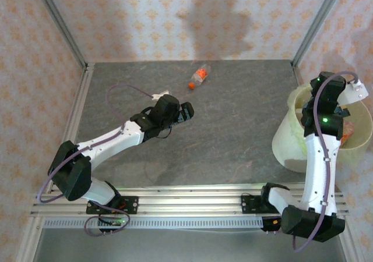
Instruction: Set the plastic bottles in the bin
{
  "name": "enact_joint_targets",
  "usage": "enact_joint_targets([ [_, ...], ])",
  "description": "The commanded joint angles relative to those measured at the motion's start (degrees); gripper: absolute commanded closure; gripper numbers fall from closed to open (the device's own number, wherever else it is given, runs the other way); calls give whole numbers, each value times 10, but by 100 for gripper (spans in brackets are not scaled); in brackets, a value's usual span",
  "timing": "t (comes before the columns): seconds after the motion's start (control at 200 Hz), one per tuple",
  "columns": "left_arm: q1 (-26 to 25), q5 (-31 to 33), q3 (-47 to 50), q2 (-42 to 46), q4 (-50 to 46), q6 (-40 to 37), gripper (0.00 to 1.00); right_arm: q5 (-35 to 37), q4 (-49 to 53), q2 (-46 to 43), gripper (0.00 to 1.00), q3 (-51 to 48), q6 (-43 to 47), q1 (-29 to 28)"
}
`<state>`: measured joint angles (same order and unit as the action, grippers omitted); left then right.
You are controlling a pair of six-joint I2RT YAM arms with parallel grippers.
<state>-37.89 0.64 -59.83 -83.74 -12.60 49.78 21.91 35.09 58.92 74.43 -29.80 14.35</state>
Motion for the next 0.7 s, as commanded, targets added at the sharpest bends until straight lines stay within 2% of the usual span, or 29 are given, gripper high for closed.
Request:
enact_joint_targets([
  [0.0, -5, 15, -10, 7, -19, -6, 0, 33, 9, -14, 1, 0, -1, 3],
  [0.23, -4, 12, -15, -6, -17, -6, 0, 95, -1, -31, 1, -27, -3, 3],
  [0.48, -4, 7, -33, -25, -26, -17, 0, 99, -12, -36, 1, -80, 6, 8],
  [0.696, -4, 13, -37, -28, -36, -24, 0, 111, -5, -34, 1, -19, 68, 27],
])
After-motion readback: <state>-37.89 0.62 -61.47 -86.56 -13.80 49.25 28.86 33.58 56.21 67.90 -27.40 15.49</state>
